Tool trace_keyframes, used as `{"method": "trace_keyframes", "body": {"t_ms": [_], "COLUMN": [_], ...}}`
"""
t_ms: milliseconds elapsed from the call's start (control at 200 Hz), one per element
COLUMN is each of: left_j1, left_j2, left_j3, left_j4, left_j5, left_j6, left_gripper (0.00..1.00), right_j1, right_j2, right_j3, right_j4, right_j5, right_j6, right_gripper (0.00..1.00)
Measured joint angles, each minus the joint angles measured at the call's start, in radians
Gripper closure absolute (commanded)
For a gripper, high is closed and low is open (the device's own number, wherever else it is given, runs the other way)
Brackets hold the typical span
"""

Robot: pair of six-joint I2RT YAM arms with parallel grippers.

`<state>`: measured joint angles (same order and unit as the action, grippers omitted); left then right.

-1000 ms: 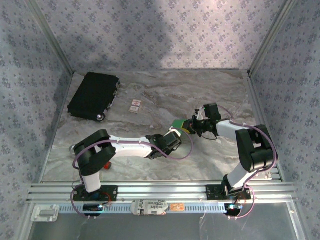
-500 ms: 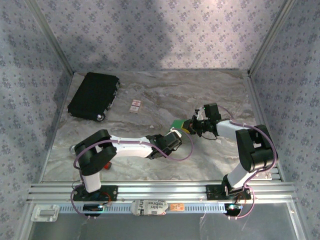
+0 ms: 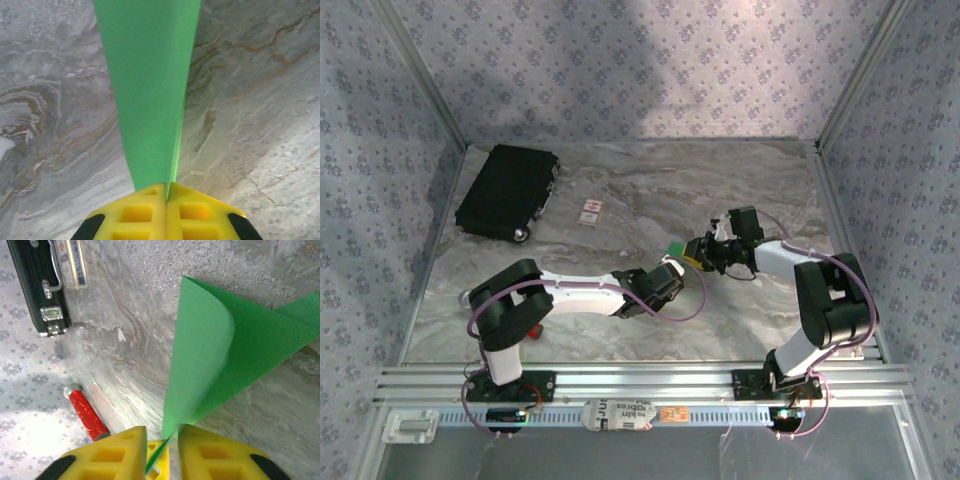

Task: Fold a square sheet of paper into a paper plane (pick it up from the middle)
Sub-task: Fold the wing for the fifth time at the center of the table.

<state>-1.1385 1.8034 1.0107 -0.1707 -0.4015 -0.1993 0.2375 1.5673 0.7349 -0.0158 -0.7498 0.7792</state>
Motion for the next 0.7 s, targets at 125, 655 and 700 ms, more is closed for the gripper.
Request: {"method": "trace_keyframes", "body": {"t_ms": [125, 655, 700], "left_j1": [0.026, 0.183, 0.191], "left_j2": [-0.002, -0.018, -0.018], "left_j3": [-0.014, -0.058, -0.060], "left_j4": [0.020, 0.114, 0.122], "left_j5": [0.094, 0.503, 0.530], "left_j6": [-0.019, -0.135, -0.145], "left_gripper": [1.00, 1.00, 1.00], "right_j1": [-0.018, -0.050, -0.050], "right_j2": [-0.050, -0.128, -0.129], "right_j3": [0.009, 0.017, 0.017], "right_j4": [-0.065, -0.175, -0.176], "right_j5": [0.034, 0.092, 0.092], "right_j6": [-0.042, -0.108, -0.108], "right_gripper": [0.60, 0.55, 0.55]}}
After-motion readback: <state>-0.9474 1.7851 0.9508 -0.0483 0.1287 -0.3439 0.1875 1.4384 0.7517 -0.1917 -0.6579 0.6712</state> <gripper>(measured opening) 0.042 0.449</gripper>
